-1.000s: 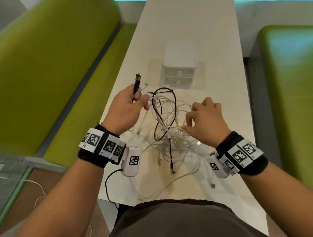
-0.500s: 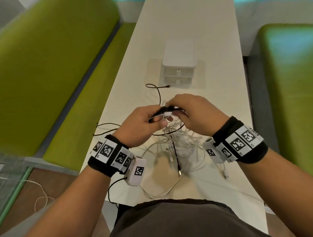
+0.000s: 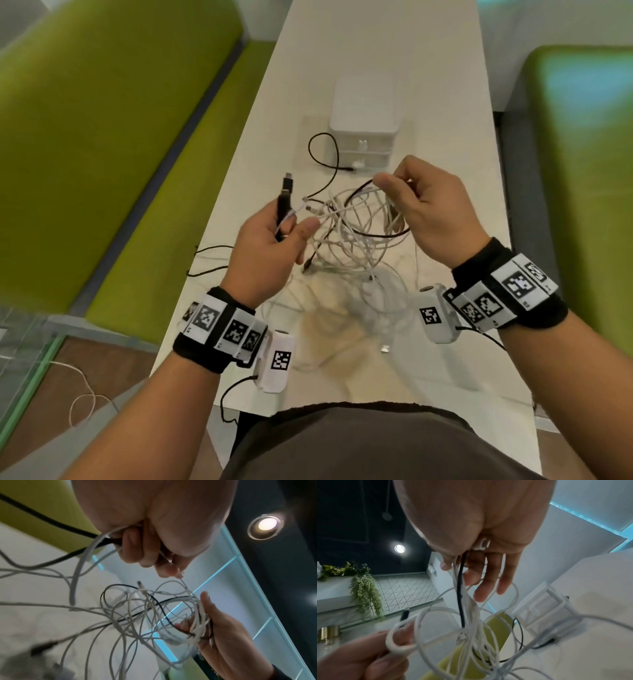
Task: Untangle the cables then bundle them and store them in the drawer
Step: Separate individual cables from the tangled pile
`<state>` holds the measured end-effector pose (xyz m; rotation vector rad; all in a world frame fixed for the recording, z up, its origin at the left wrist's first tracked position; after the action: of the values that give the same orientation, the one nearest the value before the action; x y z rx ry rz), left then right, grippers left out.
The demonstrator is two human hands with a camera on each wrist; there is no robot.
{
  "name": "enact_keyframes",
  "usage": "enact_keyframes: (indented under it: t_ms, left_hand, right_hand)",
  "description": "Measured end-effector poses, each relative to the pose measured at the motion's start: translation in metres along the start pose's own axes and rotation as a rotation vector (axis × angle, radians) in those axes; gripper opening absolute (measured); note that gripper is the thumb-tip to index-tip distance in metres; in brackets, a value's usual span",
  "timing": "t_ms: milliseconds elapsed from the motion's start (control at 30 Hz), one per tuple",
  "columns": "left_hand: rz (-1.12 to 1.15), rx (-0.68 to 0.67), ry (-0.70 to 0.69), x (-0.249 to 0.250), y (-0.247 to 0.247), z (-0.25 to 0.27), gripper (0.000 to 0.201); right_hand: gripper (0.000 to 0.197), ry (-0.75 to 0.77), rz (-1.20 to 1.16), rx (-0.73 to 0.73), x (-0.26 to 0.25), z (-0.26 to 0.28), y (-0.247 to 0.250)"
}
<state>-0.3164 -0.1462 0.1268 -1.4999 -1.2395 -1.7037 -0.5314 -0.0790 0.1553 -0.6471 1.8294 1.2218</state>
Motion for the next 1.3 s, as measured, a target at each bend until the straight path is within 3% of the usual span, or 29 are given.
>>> enact_keyframes:
  t_ms: [100, 200, 267, 333, 433, 533, 600, 733, 833, 967, 1167, 1300]
  left_hand:
    - [-0.011, 0.061, -0.06, 0.012, 0.021, -0.005, 0.043]
    - [-0.109, 0.1, -0.113, 0.024, 0.034, -0.007, 0.044]
    - [-0.221, 0.083, -0.102, 0.022, 0.035, -0.007, 0.043]
    - [-0.333, 0.04, -0.052, 0.012, 0.033, -0.008, 0.038]
    - [-0.389, -0.037, -0.008, -0.002, 0.02, -0.005, 0.024]
    - [-0.413, -0.088, -0.038, 0.0, 0.003, 0.003, 0.016]
    - [-0.329, -0.133, -0.009, -0.001, -0.009, 0.009, 0.018]
    - [-0.268, -0.219, 0.067, -0.008, -0.03, 0.02, 0.017]
    - [-0.292, -0.332, 0.105, -0.012, -0.042, 0.028, 0.034]
    - [-0.295, -0.373, 0.14, -0.017, -0.037, 0.032, 0.034]
    - [-0.328, -0.28, 0.194, -0.02, -0.017, 0.02, 0.018]
    - [-0.296, -0.203, 0.16, -0.01, -0.002, 0.007, 0.018]
  right_hand:
    - [0.021, 0.06, -0.003, 0.036, 0.0, -0.001, 0.013]
    - [0.008, -0.07, -0.022, 0.065, 0.026, -0.001, 0.018]
    - [0.009, -0.186, 0.105, -0.029, 0.05, 0.0, 0.012]
    - [0.022, -0.221, 0.318, -0.213, 0.066, 0.004, 0.002]
    - [0.027, -0.138, 0.354, -0.379, 0.059, 0.01, -0.015]
    - [0.022, 0.017, 0.201, -0.209, 0.03, 0.004, -0.014]
    - [0.033, 0.141, 0.192, -0.09, 0.012, 0.0, -0.012]
    - [0.057, 0.326, 0.267, -0.112, -0.013, 0.002, -0.031]
    - [0.043, 0.176, 0.207, -0.313, -0.005, 0.002, -0.057]
    - [0.04, -0.045, 0.54, -0.529, 0.038, 0.009, -0.081]
    - [0.024, -0.096, 0.513, -0.476, 0.043, 0.007, -0.065]
    - [0.01, -0.143, 0.169, -0.402, 0.027, 0.01, -0.048]
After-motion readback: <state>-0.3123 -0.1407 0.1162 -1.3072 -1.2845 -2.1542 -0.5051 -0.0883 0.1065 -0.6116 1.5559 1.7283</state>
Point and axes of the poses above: each hand's wrist, its own z-axis away from the middle knuckle, its own y-axis out of the back of the hand, x = y × z, the point moved 8 cm from there along -z, towards the middle knuckle
